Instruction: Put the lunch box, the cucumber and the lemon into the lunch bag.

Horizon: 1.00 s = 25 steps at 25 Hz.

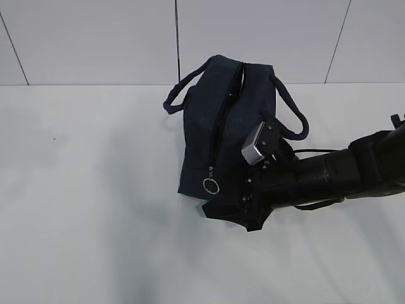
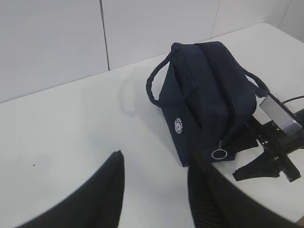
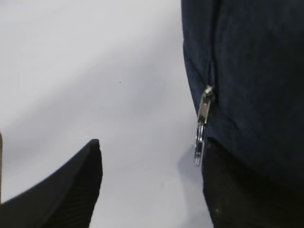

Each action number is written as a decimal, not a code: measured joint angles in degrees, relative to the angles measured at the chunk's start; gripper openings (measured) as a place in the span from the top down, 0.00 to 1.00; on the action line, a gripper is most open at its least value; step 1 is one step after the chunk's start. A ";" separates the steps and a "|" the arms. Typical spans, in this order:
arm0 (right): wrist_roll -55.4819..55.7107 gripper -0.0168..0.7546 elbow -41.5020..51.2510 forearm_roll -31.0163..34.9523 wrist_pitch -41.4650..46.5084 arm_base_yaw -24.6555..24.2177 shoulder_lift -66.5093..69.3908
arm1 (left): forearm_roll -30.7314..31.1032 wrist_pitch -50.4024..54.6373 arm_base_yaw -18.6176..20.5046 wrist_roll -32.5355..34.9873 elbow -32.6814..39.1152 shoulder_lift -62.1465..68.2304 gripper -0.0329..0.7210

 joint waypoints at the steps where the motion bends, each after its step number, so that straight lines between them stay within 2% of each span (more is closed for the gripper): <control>1: 0.46 0.33 -0.67 0.00 0.00 0.00 0.52 | 0.00 0.00 0.00 0.00 0.00 0.00 0.54; 7: 5.37 0.34 -4.03 0.10 3.62 0.00 4.58 | 0.00 0.00 0.00 0.00 0.00 0.00 0.54; 15: 5.84 0.45 -4.03 0.10 7.67 0.00 4.93 | 0.00 0.00 0.00 0.00 0.00 0.00 0.54; 25: 9.40 0.46 -5.06 0.10 3.42 0.13 5.07 | 0.02 0.00 0.00 0.00 0.00 0.00 0.54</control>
